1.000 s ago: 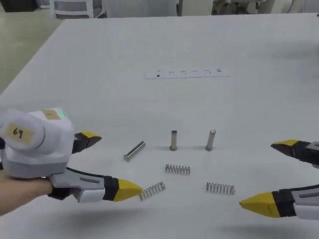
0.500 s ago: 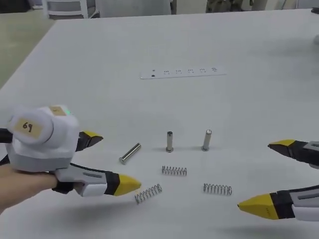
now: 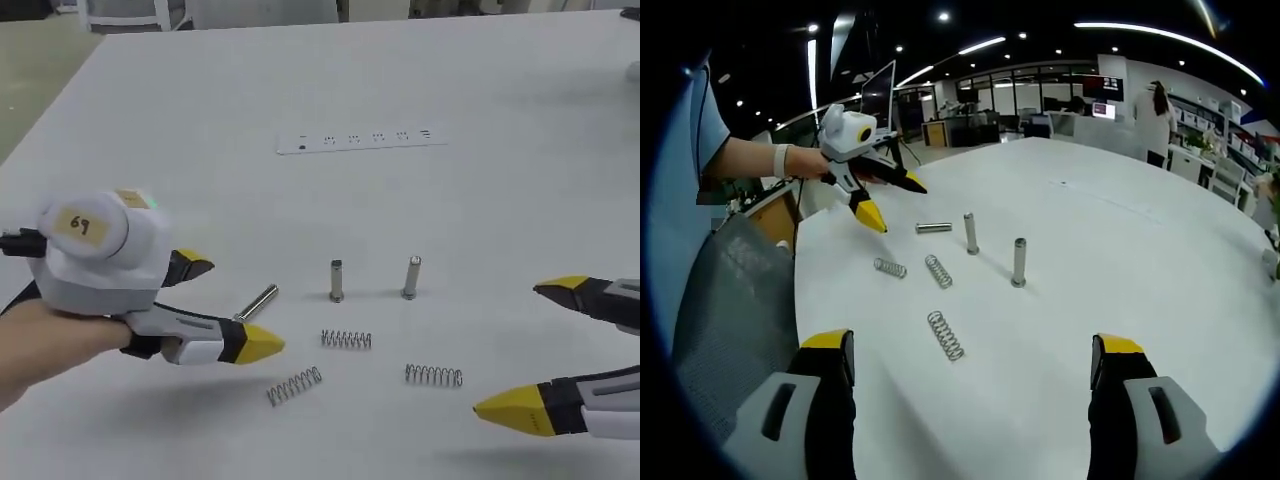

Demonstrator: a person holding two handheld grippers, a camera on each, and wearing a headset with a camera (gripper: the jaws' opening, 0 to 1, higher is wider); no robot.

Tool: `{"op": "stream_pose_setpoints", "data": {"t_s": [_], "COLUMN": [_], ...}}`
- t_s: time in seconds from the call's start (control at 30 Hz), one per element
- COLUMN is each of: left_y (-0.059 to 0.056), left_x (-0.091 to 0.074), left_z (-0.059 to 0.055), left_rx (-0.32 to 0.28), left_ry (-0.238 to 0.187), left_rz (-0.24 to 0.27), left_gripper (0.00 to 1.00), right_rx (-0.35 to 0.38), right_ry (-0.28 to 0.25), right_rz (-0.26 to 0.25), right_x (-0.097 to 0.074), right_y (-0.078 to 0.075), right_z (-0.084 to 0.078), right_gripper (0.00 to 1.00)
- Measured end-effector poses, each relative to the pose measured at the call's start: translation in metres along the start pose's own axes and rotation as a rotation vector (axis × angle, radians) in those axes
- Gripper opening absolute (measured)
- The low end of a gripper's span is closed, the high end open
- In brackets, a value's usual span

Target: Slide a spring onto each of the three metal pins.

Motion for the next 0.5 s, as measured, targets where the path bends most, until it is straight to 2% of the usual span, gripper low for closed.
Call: {"op": "stream_pose_setpoints", "data": {"t_s": [0.27,0.5], "left_y": [0.0034,0.0089], "left_x": [0.0061,0.0093], "left_z": [0.0032,0.0066], "left_rx": [-0.004,-0.012], "left_ry": [0.038,0.052], "left_rz": [-0.002,0.007], "left_gripper": [0.69,0.63], "right_rx": [0.001,0.004], "right_ry": [0.005,0.009], "right_rz": [0.003,0.007], "right_x": [0.0014,0.0029], "right_y": [0.0009,0.0021], "right_z": [-0.0015,-0.0036], "right_gripper": [0.97,0.97]}}
Point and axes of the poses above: the centre of the closed fingertips' face, and the gripper's own axes: x roughly forward along the fingers, y roughly to its left, z roughly out of its top, the point moved 10 cm from there along -x, roughly backward along the fingers, and after that the axes turned 15 degrees about y, right-handed, at the moved point
